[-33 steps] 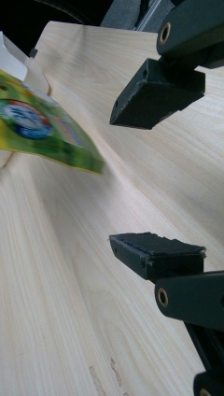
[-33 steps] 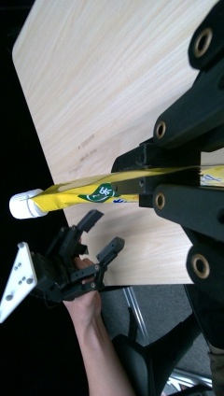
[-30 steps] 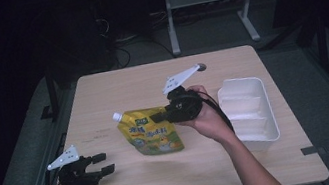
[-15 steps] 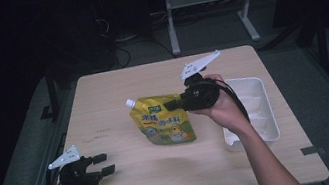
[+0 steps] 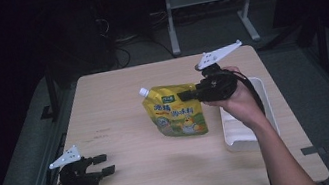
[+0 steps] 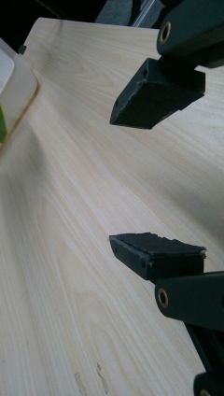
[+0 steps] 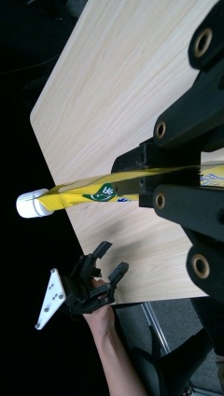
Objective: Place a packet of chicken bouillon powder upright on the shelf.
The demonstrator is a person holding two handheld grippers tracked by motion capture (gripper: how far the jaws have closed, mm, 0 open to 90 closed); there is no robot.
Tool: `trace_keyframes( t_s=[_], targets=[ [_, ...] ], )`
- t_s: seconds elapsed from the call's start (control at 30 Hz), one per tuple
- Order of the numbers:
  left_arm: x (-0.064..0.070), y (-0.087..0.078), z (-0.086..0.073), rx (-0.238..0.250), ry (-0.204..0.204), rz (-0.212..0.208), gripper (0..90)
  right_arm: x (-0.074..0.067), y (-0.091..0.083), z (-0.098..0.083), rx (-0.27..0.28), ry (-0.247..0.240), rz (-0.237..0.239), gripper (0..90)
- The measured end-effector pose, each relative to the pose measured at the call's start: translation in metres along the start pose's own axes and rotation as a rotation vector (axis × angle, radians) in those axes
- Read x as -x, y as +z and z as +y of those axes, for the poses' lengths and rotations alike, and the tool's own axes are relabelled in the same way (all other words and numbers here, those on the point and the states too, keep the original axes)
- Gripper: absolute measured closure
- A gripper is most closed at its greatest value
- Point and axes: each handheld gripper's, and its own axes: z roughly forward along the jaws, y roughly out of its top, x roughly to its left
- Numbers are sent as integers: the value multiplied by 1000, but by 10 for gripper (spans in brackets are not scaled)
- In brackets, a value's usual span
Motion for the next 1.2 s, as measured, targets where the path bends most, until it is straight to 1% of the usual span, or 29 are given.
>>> trace_keyframes(
  t_s=[0.27, 0.57, 0.6, 0.63, 0.8, 0.9, 0.93, 1.07, 1.1, 1.2],
  targets=[
    [0, 2, -1, -19, 9, 5, 345, 6, -18, -3, 11, 4, -30, 893],
    [0, 3, -1, -29, 15, 4, 349, 13, -39, -10, 30, 33, -55, 893],
    [0, 3, -1, -29, 15, 4, 349, 13, -39, -10, 30, 33, -55, 893],
    [1, 3, -1, -28, 14, 4, 349, 14, -43, -12, 34, 37, -62, 893],
    [1, 3, -1, -29, 15, 3, 349, 16, -54, -15, 46, 44, -77, 893],
    [1, 3, -1, -32, 17, 1, 350, 16, -57, -16, 46, 43, -83, 892],
    [1, 4, -1, -33, 17, 0, 350, 16, -62, -17, 48, 46, -90, 892],
    [1, 4, -1, -34, 21, -2, 352, 18, -68, -20, 51, 49, -97, 892],
    [1, 4, -1, -34, 22, -2, 352, 19, -72, -22, 51, 53, -107, 892],
    [2, 4, -1, -36, 22, -2, 352, 21, -79, -26, 54, 63, -118, 892]
  ],
)
